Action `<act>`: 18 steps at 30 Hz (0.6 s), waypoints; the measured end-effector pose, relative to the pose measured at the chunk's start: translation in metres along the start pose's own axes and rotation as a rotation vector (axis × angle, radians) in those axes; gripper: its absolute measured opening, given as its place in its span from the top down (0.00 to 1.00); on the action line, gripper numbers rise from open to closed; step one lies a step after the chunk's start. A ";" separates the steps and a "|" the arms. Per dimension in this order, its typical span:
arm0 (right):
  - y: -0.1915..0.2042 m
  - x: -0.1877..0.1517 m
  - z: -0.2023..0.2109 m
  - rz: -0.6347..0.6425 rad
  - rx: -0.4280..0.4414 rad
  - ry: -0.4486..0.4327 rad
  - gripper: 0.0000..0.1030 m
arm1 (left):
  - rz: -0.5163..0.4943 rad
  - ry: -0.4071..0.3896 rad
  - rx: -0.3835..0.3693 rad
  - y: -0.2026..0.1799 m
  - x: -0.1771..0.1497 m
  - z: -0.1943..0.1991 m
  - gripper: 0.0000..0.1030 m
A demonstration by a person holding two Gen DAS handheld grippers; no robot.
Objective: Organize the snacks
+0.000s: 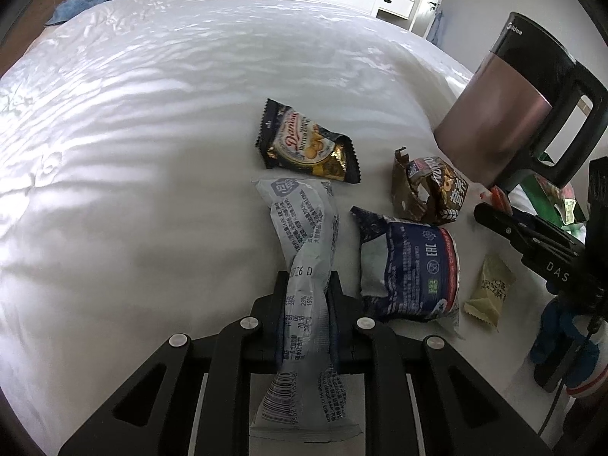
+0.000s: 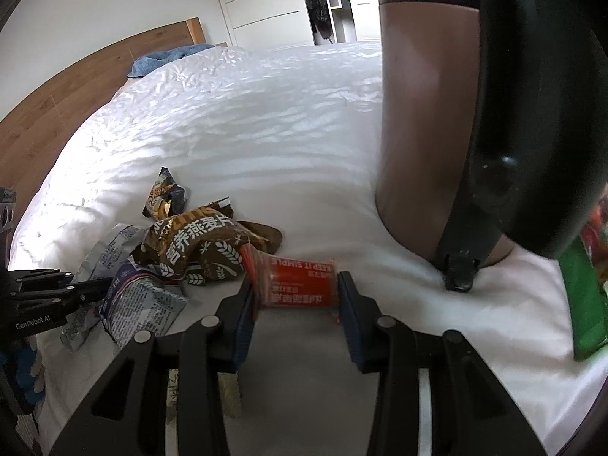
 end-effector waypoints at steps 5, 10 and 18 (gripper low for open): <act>0.000 -0.003 0.006 -0.004 -0.001 -0.005 0.21 | 0.000 -0.014 0.020 -0.001 -0.003 0.010 0.86; 0.003 -0.007 0.019 0.002 -0.003 -0.010 0.21 | -0.006 -0.027 0.045 -0.006 -0.006 0.021 0.86; 0.010 -0.027 0.049 0.018 -0.008 -0.008 0.21 | -0.030 -0.056 0.065 -0.025 -0.013 0.043 0.86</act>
Point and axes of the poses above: each gripper's, at about its wrist camera, not at the fingertips, and z roughly against the way its jaws point, y to its left, x to its top, the point moved 7 cm from there along -z, roughly the way its jaws point, and after that the axes turned 12 degrees about y, right-handed, at the moved point
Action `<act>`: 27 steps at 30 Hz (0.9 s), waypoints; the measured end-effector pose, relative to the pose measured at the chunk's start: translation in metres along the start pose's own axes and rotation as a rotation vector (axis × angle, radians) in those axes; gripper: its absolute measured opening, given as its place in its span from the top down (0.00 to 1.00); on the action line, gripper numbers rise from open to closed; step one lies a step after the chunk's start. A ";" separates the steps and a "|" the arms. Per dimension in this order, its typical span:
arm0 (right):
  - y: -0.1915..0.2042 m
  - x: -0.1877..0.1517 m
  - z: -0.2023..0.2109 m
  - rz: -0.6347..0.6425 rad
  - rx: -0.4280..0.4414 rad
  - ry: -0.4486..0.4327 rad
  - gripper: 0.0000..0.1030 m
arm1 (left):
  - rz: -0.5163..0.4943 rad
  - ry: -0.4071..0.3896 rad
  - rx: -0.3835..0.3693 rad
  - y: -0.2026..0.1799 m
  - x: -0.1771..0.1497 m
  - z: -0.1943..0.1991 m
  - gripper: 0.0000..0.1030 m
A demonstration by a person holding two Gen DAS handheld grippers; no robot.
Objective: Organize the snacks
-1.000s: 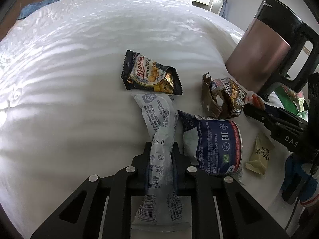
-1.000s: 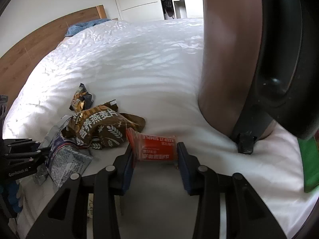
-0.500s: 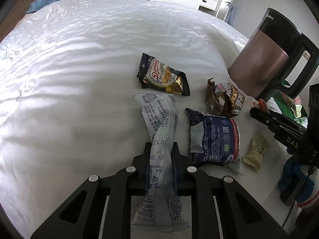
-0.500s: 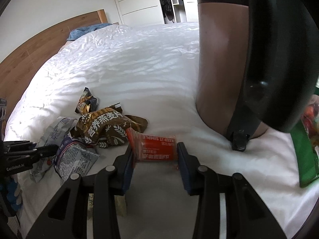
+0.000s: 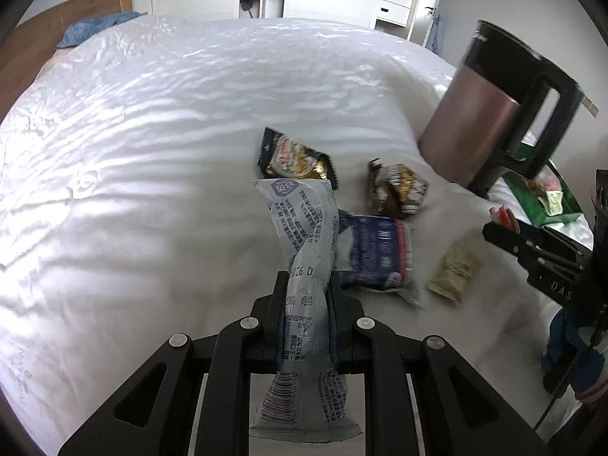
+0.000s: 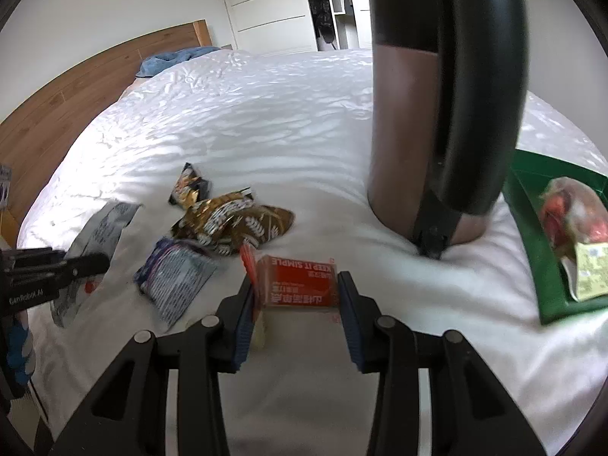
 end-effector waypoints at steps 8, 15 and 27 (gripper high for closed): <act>0.003 -0.028 0.039 0.007 -0.012 -0.005 0.21 | -0.067 -0.043 -0.011 -0.038 -0.010 0.033 0.86; -0.005 -0.049 0.071 0.003 -0.035 -0.018 0.21 | -0.118 -0.064 -0.021 -0.069 -0.020 0.056 0.86; -0.052 -0.082 0.117 -0.061 -0.089 -0.051 0.21 | -0.210 -0.081 -0.032 -0.130 -0.027 0.079 0.86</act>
Point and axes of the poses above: each gripper's, at about its wrist camera, not at the fingertips, and z roughly against the way its jaws point, y to its left, x to its top, the point moved 7 cm from there along -z, roughly the way its jaws point, and after that the axes turned 12 degrees about y, right-handed, at the moved point
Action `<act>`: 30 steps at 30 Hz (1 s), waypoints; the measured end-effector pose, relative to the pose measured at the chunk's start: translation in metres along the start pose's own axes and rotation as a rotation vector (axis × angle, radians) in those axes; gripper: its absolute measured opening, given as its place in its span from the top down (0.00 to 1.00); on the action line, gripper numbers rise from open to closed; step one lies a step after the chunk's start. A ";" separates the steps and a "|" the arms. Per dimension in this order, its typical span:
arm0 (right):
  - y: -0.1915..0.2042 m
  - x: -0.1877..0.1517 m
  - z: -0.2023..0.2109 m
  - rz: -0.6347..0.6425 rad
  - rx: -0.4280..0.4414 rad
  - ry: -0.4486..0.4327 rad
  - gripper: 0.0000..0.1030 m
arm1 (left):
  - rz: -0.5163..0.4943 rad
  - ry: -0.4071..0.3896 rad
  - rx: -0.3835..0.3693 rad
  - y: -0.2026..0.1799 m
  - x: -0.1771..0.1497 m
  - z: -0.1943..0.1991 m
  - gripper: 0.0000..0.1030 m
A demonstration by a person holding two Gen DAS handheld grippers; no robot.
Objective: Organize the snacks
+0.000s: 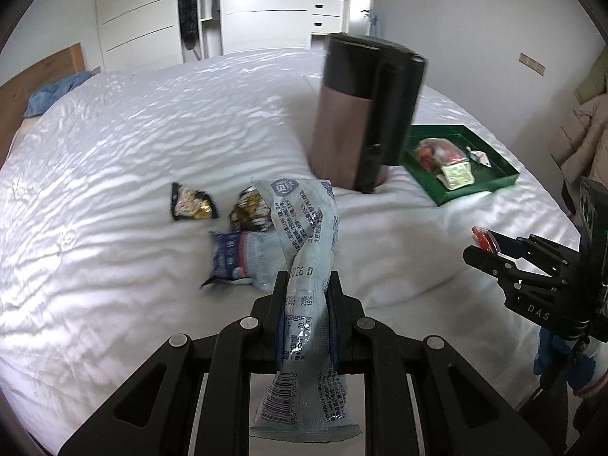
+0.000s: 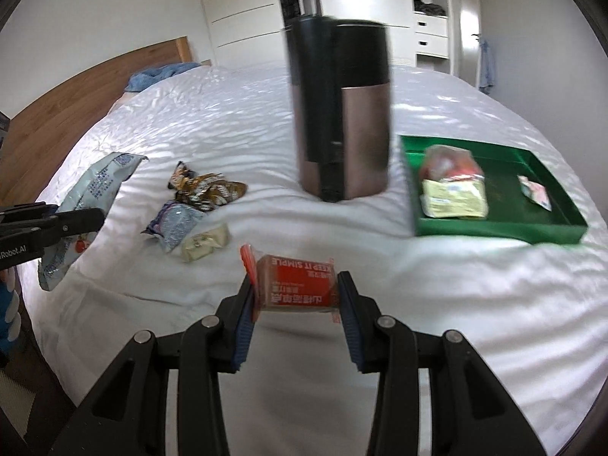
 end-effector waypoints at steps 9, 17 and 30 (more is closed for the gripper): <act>-0.074 -0.018 0.037 -0.089 -0.077 -0.039 0.21 | -0.088 -0.005 -0.024 -0.066 0.021 0.005 0.86; -0.150 -0.033 0.069 -0.166 -0.162 -0.069 0.21 | -0.163 0.001 -0.056 -0.130 0.041 -0.003 0.86; -0.240 -0.024 0.093 -0.244 -0.247 -0.114 0.21 | -0.272 0.016 -0.101 -0.215 0.088 -0.031 0.86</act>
Point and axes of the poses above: each gripper's, at about its wrist camera, not at the fingertips, and z roughly against the way its jaws point, y to its left, x to its top, the point moved 7 cm from there along -z, roughly the way its jaws point, and after that the axes turned 12 degrees about y, right-handed, at the moved point
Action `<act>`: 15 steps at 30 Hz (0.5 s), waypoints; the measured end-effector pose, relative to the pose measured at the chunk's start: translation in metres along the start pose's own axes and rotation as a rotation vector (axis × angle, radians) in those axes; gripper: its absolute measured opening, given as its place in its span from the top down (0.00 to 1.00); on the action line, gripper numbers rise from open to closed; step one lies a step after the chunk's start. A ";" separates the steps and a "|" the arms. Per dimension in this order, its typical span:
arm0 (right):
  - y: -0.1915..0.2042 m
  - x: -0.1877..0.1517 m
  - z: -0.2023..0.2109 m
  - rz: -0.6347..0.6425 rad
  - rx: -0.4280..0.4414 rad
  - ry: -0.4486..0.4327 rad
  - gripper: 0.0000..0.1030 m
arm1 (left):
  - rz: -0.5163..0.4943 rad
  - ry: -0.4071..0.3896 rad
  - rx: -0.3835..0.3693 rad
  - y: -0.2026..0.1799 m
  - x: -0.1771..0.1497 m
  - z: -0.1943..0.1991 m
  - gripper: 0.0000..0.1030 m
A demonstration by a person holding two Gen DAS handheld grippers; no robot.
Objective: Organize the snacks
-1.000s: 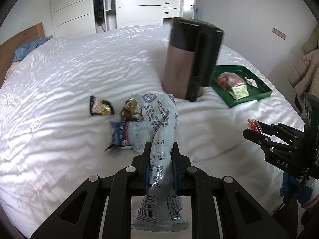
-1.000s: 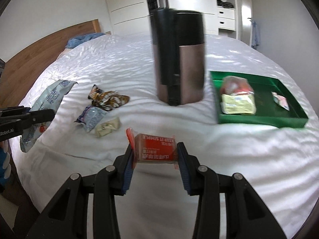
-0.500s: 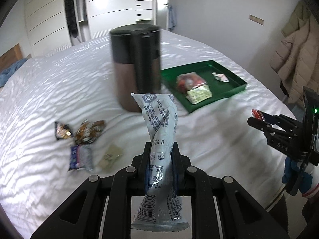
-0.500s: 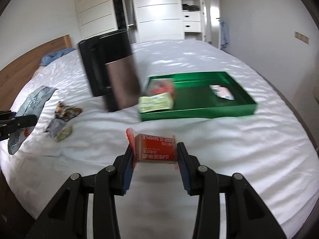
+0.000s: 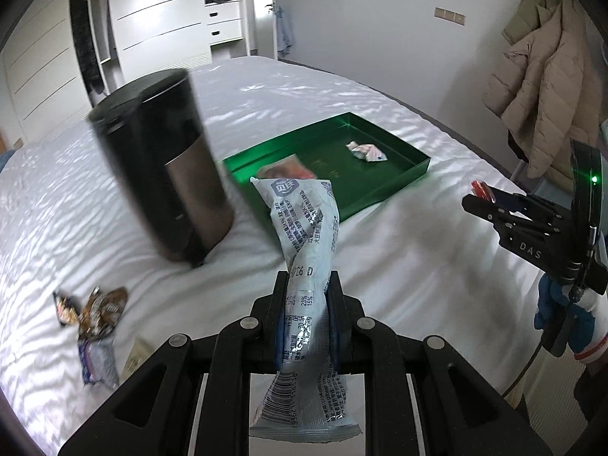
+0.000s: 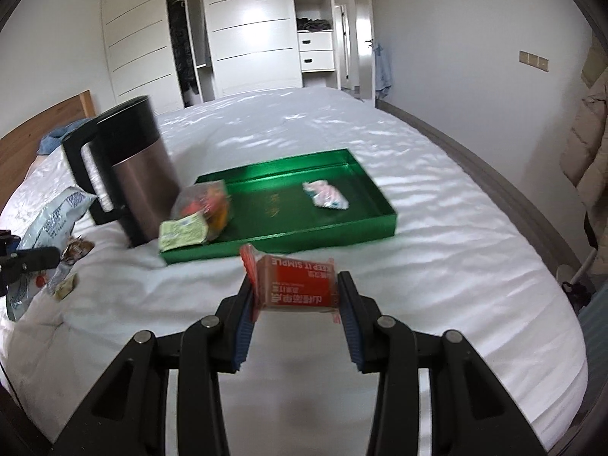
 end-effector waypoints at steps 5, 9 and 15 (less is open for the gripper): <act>-0.015 0.031 -0.011 -0.013 -0.006 -0.027 0.21 | 0.003 -0.009 -0.001 -0.003 0.032 -0.014 0.86; -0.020 0.062 -0.022 -0.009 -0.010 -0.056 0.21 | 0.035 -0.017 -0.001 0.004 0.065 -0.027 0.86; -0.022 0.112 -0.044 0.009 -0.018 -0.098 0.21 | 0.069 -0.039 0.011 0.012 0.110 -0.049 0.86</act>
Point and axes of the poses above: each gripper's, at about its wrist camera, not at the fingertips, and z roughly against the way its jaws point, y to its left, x to its top, the point moved 7 cm from there along -z, roughly the way its jaws point, and after that the axes turned 12 degrees about y, right-handed, at the moved point
